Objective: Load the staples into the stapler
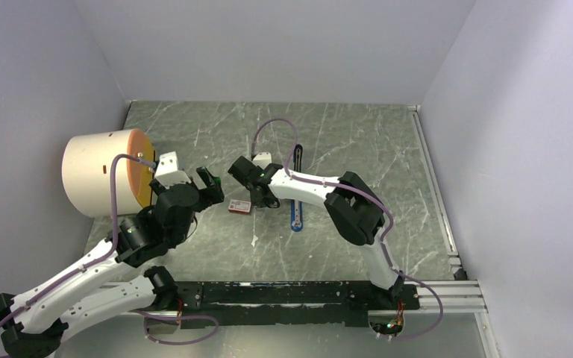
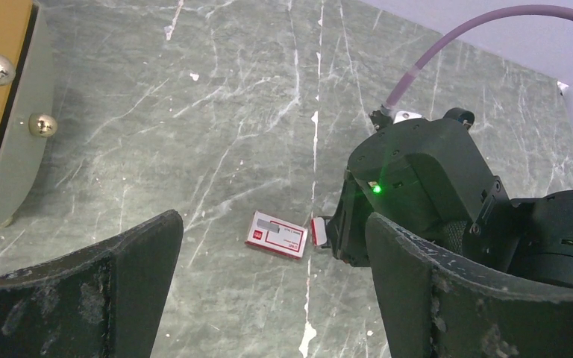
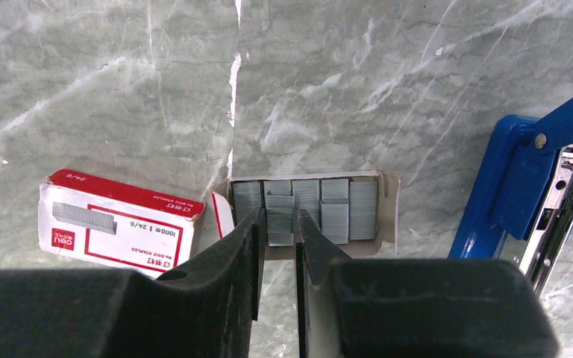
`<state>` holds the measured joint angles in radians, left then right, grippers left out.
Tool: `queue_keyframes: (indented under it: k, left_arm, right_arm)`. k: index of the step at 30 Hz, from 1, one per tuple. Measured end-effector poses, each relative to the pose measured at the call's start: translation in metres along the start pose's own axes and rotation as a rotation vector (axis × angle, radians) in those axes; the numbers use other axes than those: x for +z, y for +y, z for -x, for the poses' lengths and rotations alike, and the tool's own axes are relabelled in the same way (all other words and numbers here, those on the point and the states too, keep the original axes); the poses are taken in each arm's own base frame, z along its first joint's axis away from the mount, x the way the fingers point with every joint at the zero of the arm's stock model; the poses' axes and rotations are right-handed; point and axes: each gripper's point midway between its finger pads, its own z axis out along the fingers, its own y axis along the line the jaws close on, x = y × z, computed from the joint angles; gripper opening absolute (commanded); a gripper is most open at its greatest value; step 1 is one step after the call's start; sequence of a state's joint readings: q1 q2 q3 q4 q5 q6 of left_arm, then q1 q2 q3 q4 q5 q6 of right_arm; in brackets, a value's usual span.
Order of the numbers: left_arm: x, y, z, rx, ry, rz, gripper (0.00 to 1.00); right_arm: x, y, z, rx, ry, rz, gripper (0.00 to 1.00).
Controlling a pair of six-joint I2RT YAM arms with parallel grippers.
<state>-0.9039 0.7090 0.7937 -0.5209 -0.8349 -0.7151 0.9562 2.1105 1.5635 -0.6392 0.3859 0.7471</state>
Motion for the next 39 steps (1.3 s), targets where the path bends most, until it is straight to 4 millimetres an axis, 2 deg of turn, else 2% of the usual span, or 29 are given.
queue_keyframes:
  k: [7,14,17,23,26,32,39]
  left_arm:
    - [0.001,0.0,-0.001,0.003,0.002,0.002,0.97]
    - [0.001,0.0,-0.001,0.003,0.002,0.002,0.97]
    - [0.001,0.0,-0.001,-0.002,0.003,0.002,0.96]
    - [0.001,-0.001,-0.001,-0.008,0.002,0.003,0.96]
    - [0.001,-0.001,-0.001,-0.01,0.003,0.004,0.95]
    - [0.003,-0.001,-0.005,-0.002,0.011,0.01,0.95]
    - [0.003,0.0,-0.005,-0.002,0.012,0.011,0.95]
  right_arm:
    - [-0.007,-0.001,0.004,0.002,-0.016,0.009,0.22]
    - [-0.038,-0.009,0.005,0.011,-0.036,0.062,0.22]
    - [-0.046,-0.013,-0.011,-0.008,-0.015,0.077,0.22]
    - [-0.051,-0.014,-0.065,-0.086,0.076,0.087,0.23]
    - [-0.054,-0.011,-0.083,-0.115,0.109,0.098,0.23]
    - [-0.051,-0.007,-0.094,-0.134,0.142,0.105,0.26]
    - [-0.048,-0.007,-0.096,-0.139,0.16,0.083,0.42]
